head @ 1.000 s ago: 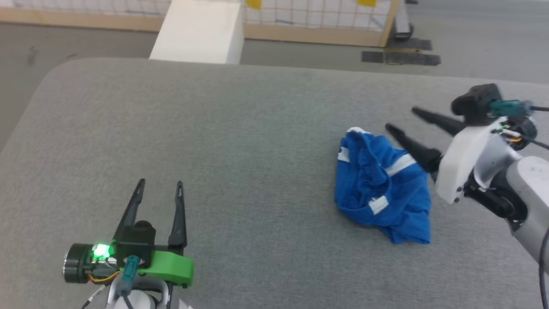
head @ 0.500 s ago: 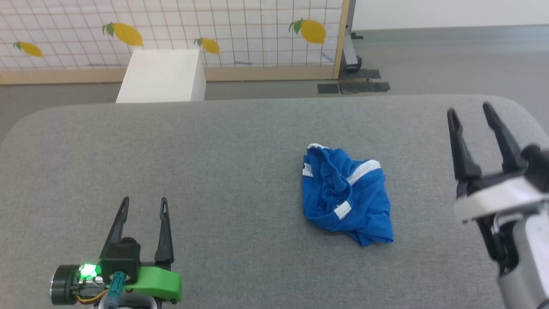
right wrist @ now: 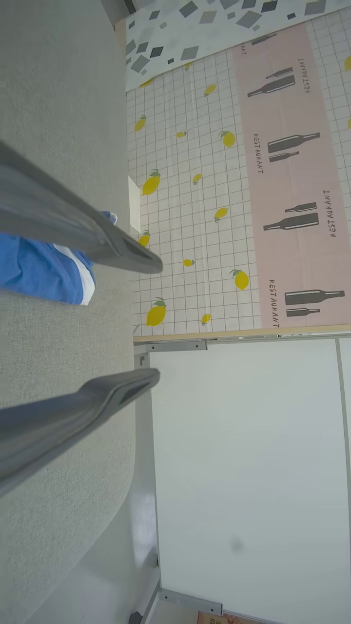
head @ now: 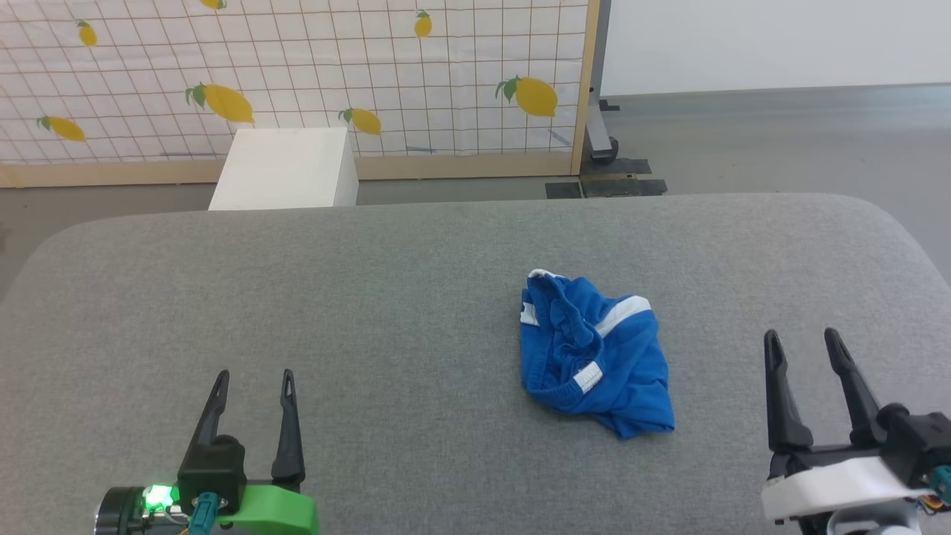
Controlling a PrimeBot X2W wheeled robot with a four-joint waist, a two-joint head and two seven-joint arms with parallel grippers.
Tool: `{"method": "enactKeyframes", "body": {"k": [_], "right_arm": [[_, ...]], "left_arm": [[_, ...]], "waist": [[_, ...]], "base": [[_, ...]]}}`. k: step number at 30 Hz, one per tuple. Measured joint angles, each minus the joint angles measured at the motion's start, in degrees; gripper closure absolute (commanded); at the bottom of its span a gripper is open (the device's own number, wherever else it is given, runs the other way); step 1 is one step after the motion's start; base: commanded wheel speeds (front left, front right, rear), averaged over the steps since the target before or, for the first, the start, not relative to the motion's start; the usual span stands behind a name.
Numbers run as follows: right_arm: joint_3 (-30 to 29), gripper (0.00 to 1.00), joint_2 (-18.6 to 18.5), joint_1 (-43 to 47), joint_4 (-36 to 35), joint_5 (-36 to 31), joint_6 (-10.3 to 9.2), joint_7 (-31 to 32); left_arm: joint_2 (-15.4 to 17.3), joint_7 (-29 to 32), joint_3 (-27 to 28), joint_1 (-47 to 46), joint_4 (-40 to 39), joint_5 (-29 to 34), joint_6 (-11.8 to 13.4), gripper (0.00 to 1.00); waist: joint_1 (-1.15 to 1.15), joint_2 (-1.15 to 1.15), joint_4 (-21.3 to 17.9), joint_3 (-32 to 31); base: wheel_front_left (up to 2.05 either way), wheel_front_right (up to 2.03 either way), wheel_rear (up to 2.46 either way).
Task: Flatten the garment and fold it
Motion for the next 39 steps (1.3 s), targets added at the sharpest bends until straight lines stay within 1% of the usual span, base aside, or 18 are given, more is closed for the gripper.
{"method": "enactKeyframes", "body": {"k": [12,30,32,35,38,39], "right_arm": [[0.7,0.0,1.1,2.2,-1.1,-2.4,0.0,0.5],[1.8,0.0,1.0,2.0,-1.8,-4.1,0.0,2.2],[2.1,0.0,0.2,0.1,-2.1,-3.9,0.01,3.1],[2.2,0.0,-2.5,-6.0,-3.3,-3.3,0.0,4.6],[2.8,0.0,-6.5,-13.3,-3.7,-2.4,0.0,7.2],[3.3,0.0,-7.8,-15.7,-3.6,-2.1,0.0,9.1]], "left_arm": [[-0.3,0.0,1.0,0.5,0.4,0.0,-1.2,0.0],[-1.4,0.0,2.0,0.6,0.6,0.1,-1.7,0.0],[-1.4,0.0,2.1,0.6,0.6,0.1,-1.7,0.0],[-1.5,0.0,2.2,0.5,0.6,0.1,-1.8,0.0],[-1.6,0.0,2.2,0.4,0.5,0.2,-1.9,0.0],[-1.6,0.0,2.2,0.4,0.5,0.2,-2.0,0.0]], "waist": [[0.0,0.0,0.6,-0.3],[0.0,0.0,1.0,-0.4],[0.0,0.0,0.9,-0.1],[0.0,0.0,0.8,0.5],[0.0,0.0,1.1,1.1],[0.0,0.0,1.2,1.4]], "base": [[0.0,0.0,0.0],[0.0,0.0,0.0],[0.0,0.0,0.0],[0.0,0.0,0.0],[0.0,0.0,0.0],[0.0,0.0,0.0]]}}
